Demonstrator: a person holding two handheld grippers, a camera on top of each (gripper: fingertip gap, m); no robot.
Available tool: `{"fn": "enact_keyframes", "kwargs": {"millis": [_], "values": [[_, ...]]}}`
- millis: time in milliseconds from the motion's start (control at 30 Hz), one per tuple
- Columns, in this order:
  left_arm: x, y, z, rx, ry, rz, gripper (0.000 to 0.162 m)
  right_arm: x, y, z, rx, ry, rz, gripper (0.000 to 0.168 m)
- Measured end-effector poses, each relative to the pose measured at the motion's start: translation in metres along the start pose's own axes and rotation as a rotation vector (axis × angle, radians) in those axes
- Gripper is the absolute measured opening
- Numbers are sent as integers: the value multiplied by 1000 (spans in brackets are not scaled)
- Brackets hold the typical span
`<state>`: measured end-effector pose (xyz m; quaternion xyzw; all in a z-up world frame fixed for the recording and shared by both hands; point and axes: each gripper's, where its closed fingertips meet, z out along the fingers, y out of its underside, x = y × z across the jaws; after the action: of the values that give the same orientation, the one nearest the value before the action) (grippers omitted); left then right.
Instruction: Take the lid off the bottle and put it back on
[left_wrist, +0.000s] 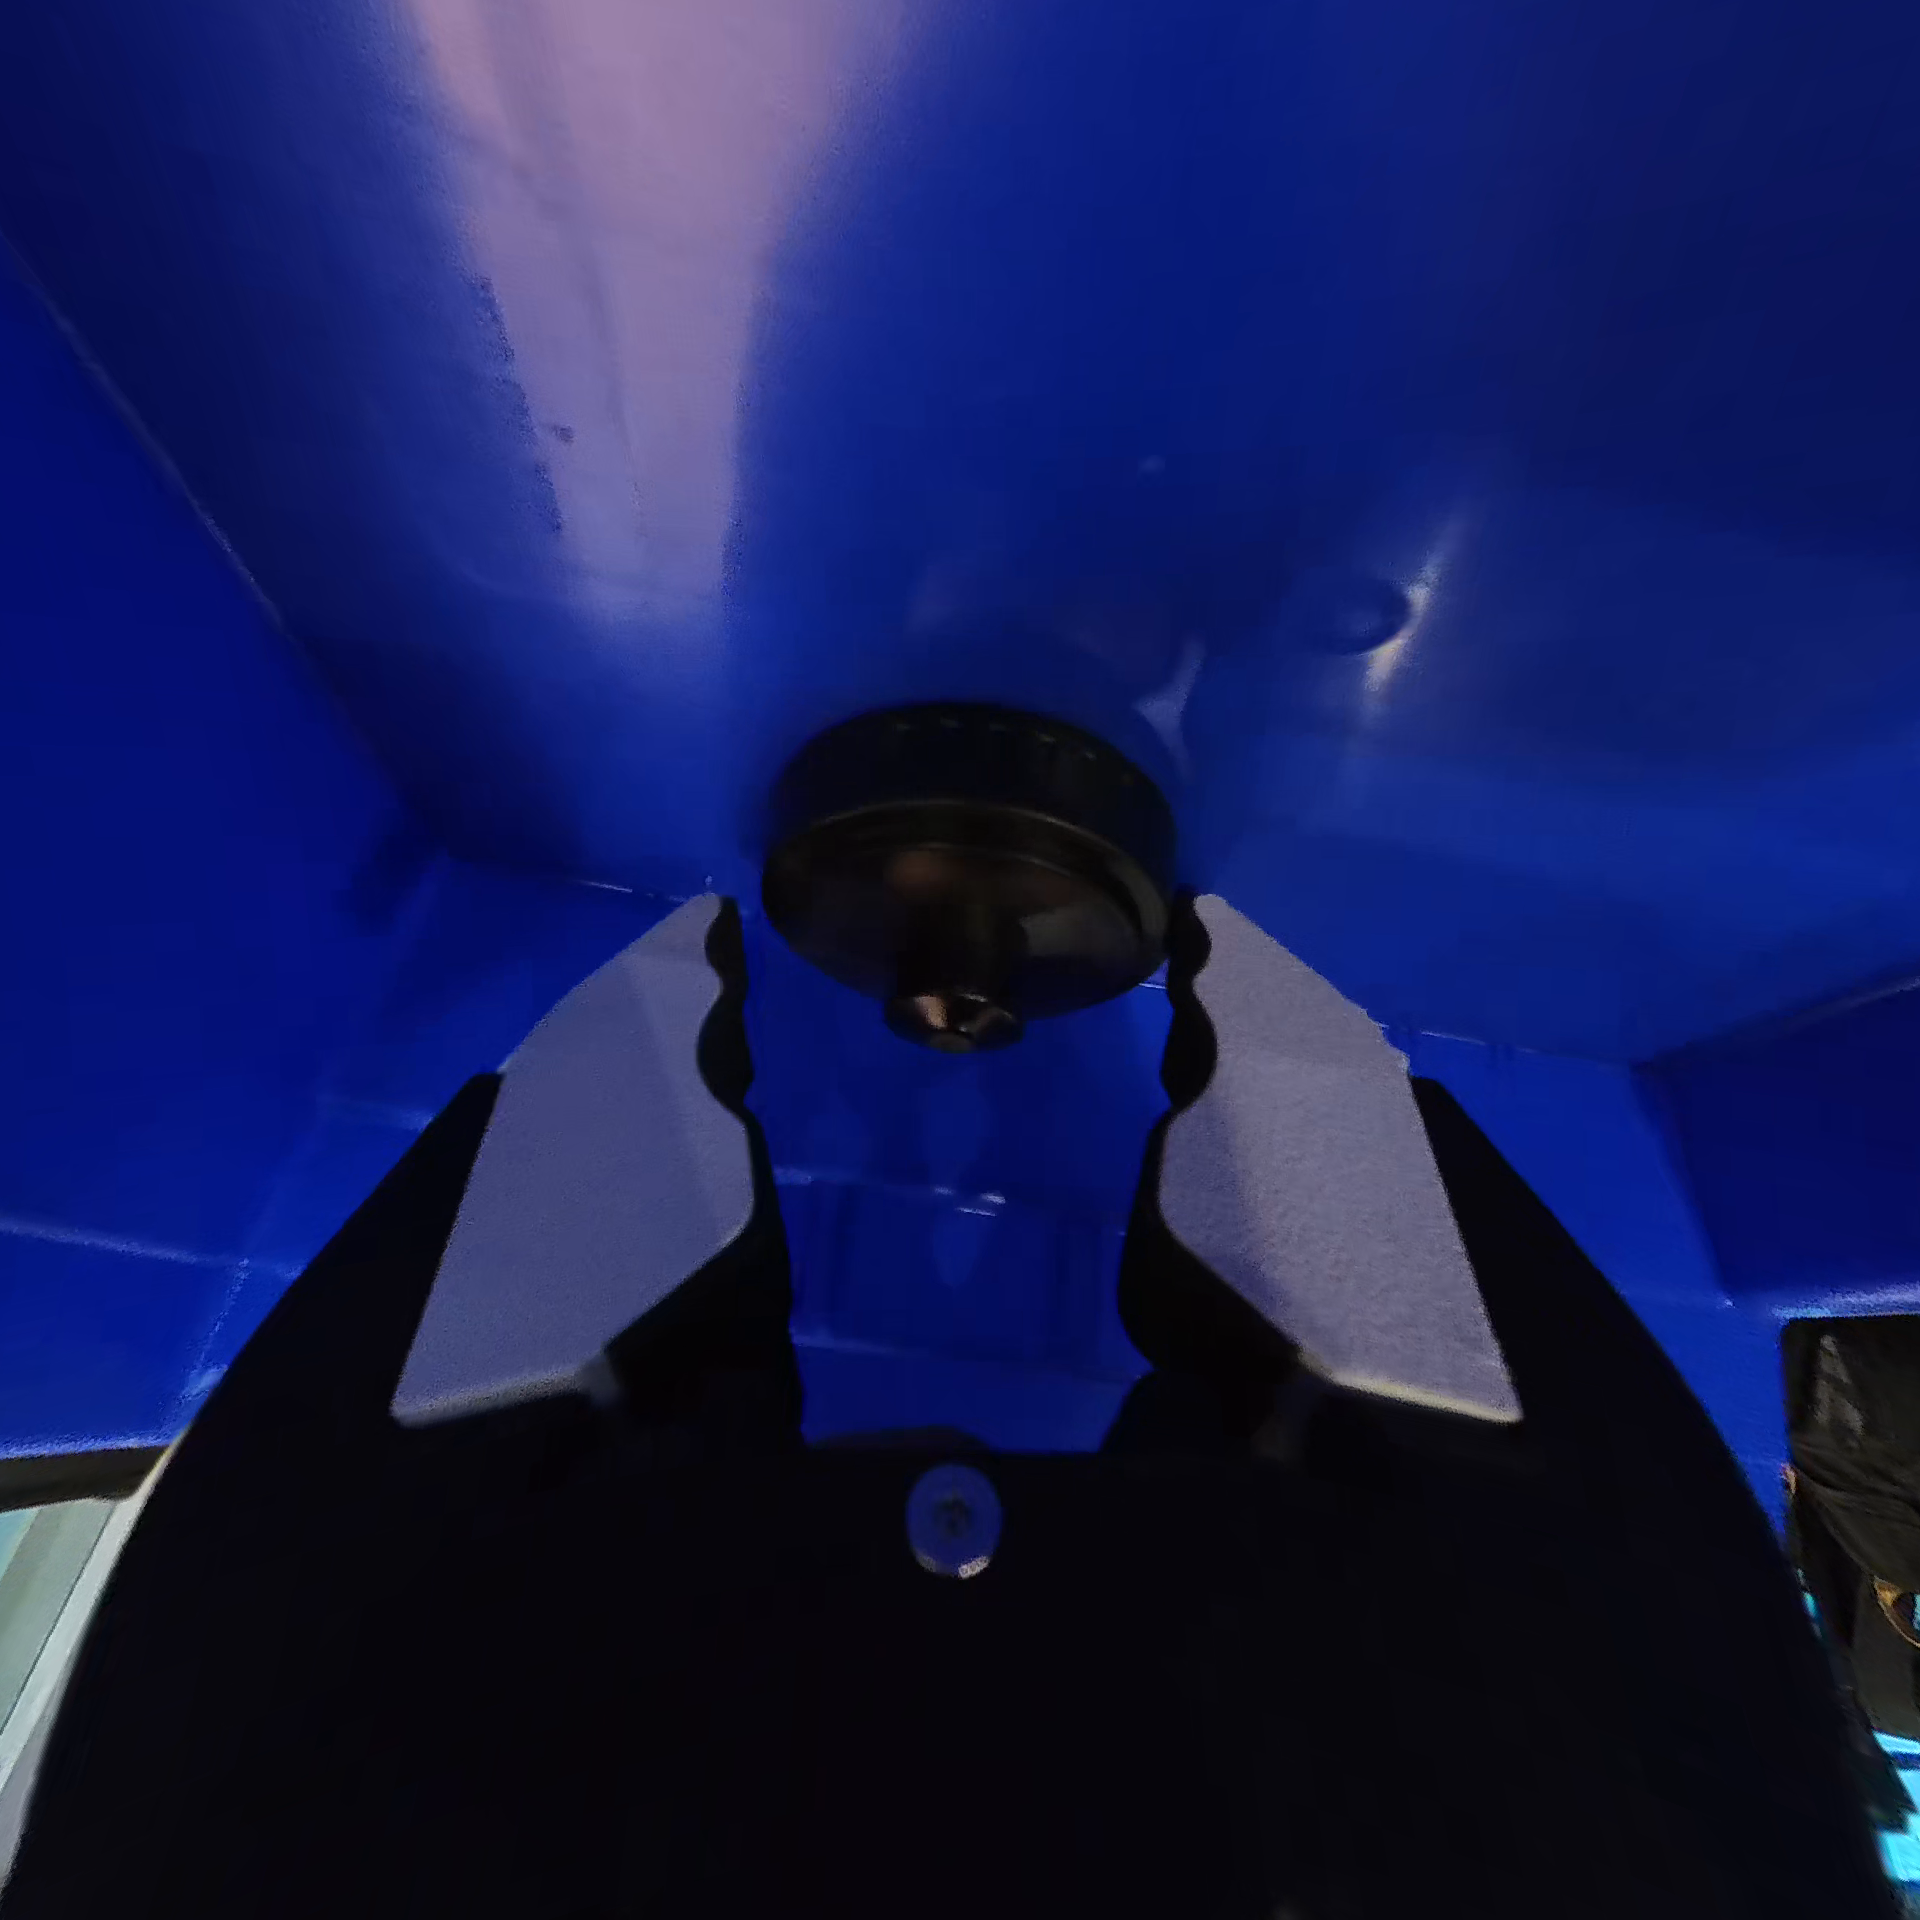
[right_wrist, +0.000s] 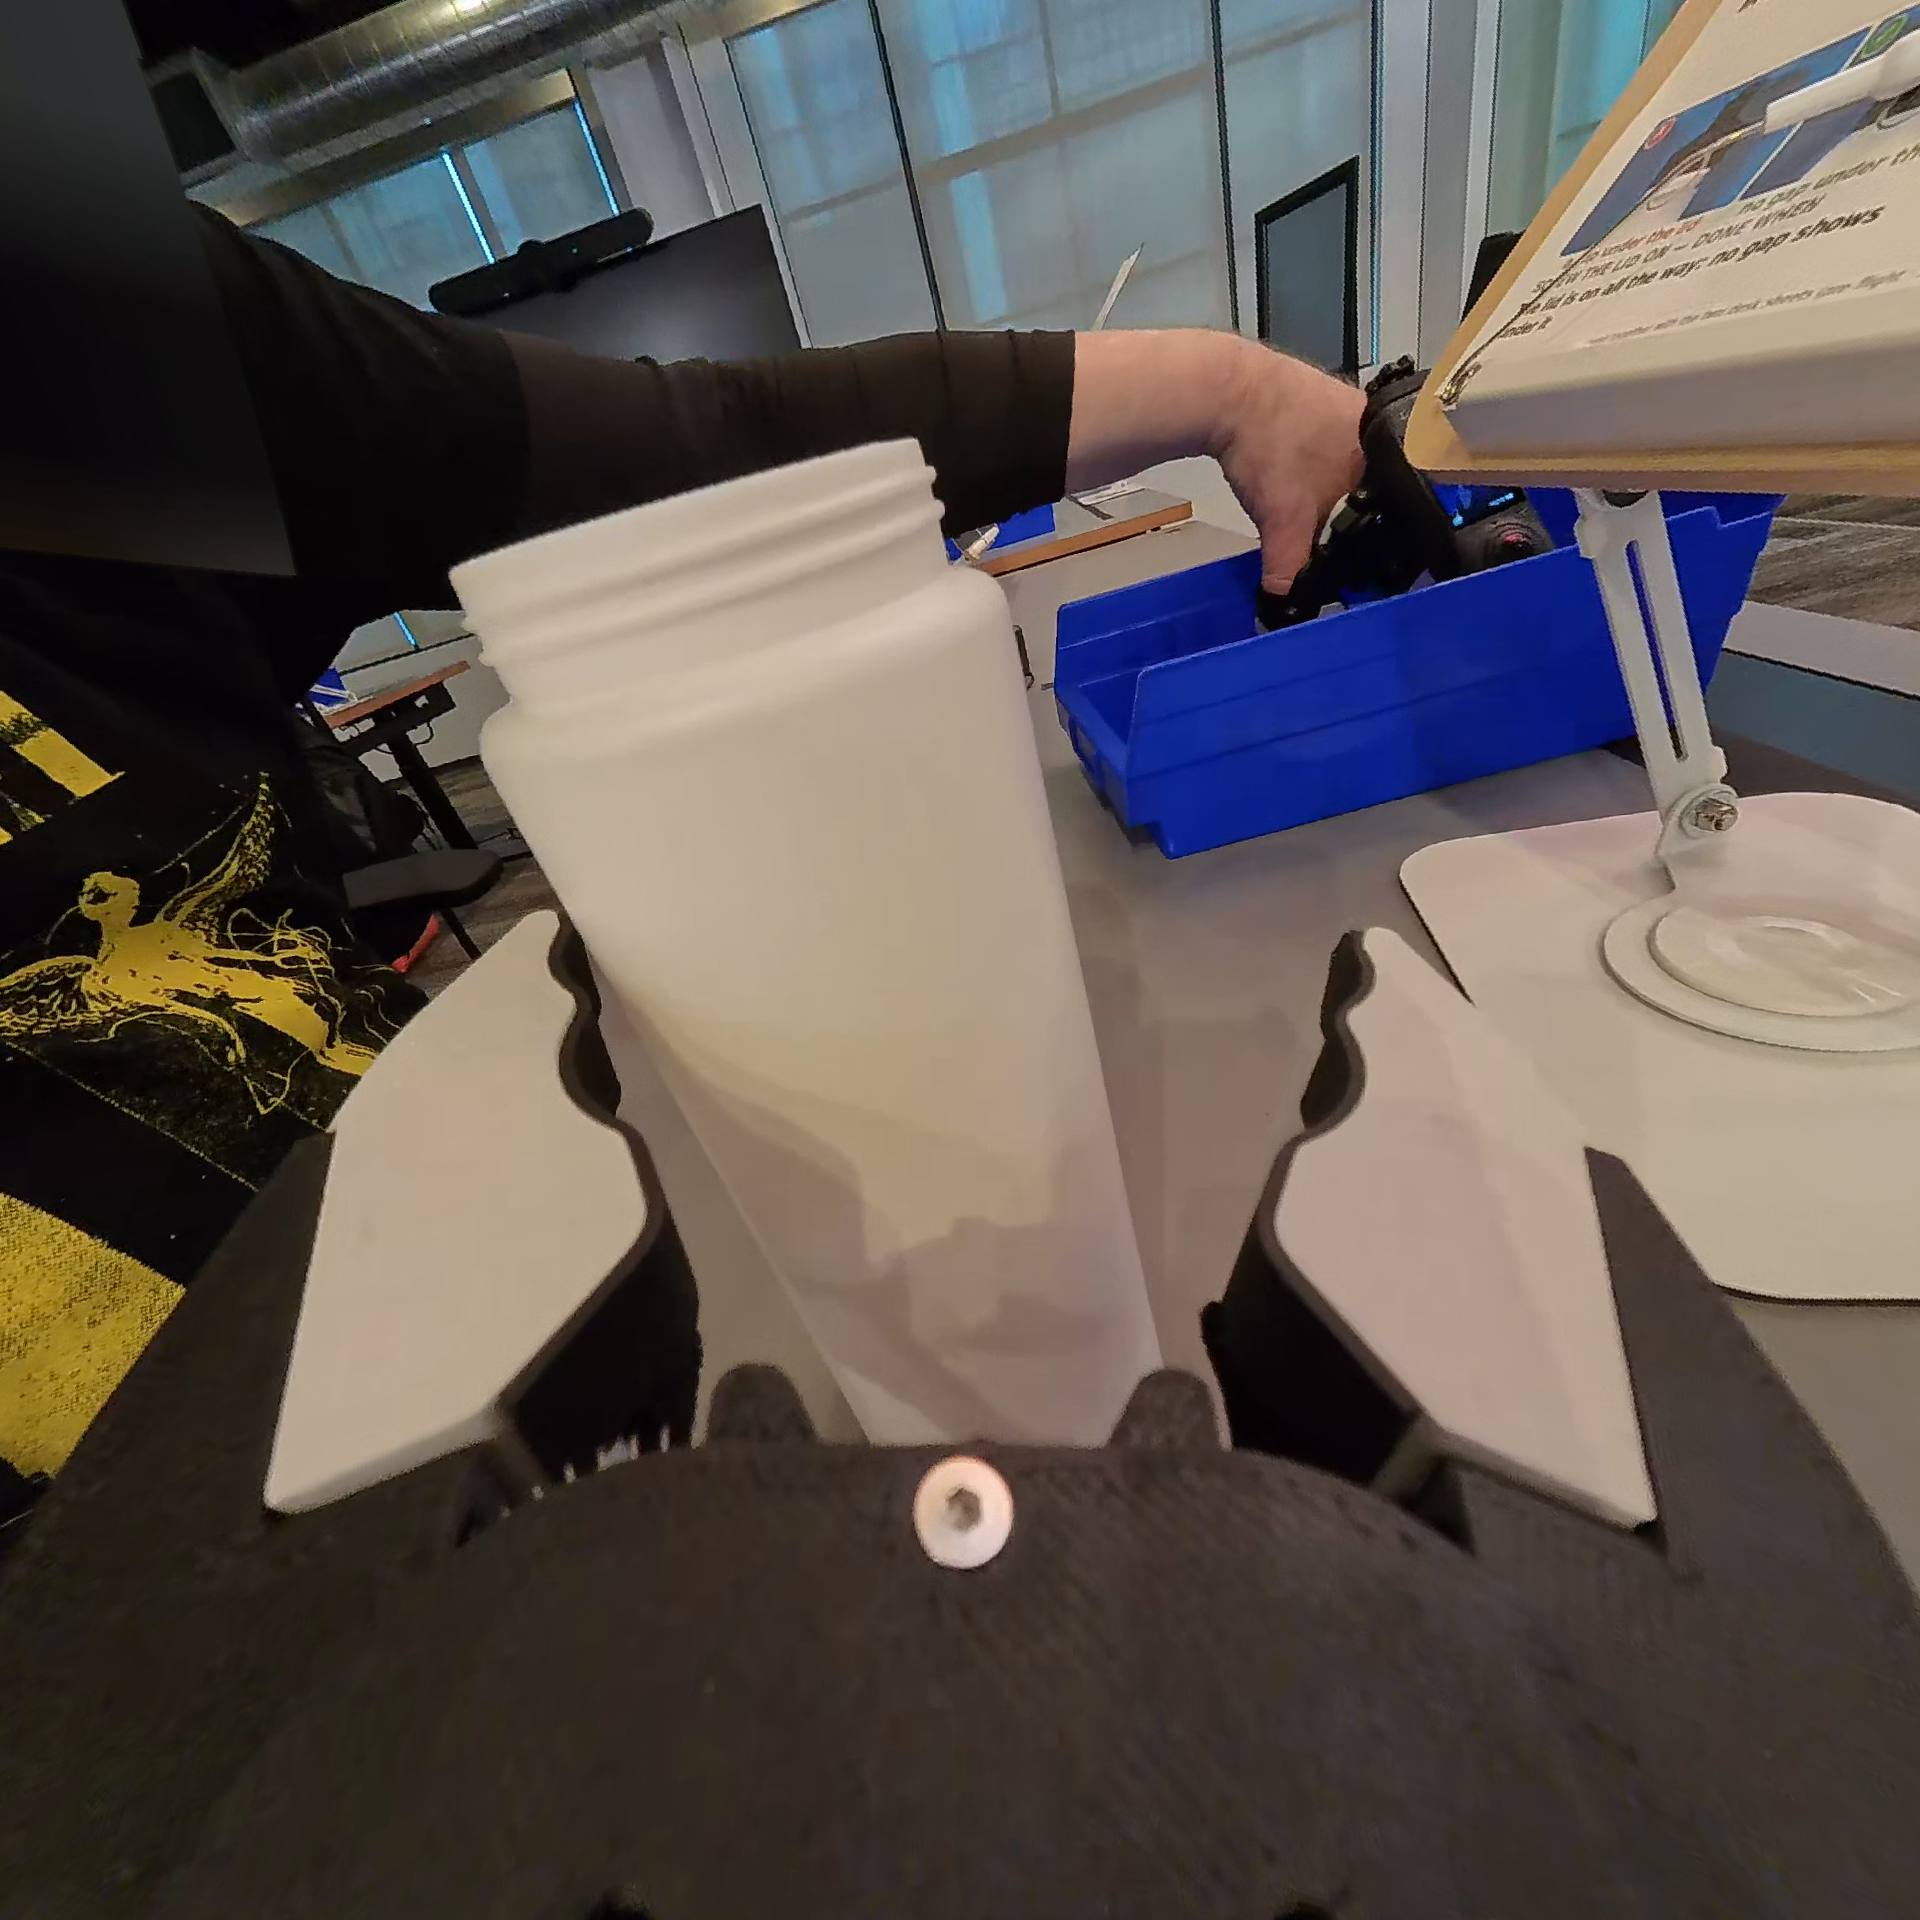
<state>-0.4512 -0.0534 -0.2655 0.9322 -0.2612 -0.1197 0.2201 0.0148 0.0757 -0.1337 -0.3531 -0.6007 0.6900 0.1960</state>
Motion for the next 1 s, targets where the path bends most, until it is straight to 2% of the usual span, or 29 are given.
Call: {"fn": "enact_keyframes", "kwargs": {"millis": [33, 100, 167, 500, 767, 1000], "values": [[-1, 0, 0, -4, -4, -4, 80, 0, 0, 0, 0, -1, -1, 129], [-1, 0, 0, -8, -9, 7, 80, -1, 0, 0, -2, -1, -3, 129], [2, -1, 0, -15, 0, 28, 73, -1, 0, 1, -5, 0, -6, 129], [3, -1, -3, 4, -43, 47, 73, 0, 0, 0, -13, 9, -13, 129], [16, -8, -16, 207, -99, -24, 73, 0, -2, 0, -10, 16, -18, 129], [32, -9, -60, 438, -270, -120, 73, 2, -2, 0, -17, 37, -25, 129]]}}
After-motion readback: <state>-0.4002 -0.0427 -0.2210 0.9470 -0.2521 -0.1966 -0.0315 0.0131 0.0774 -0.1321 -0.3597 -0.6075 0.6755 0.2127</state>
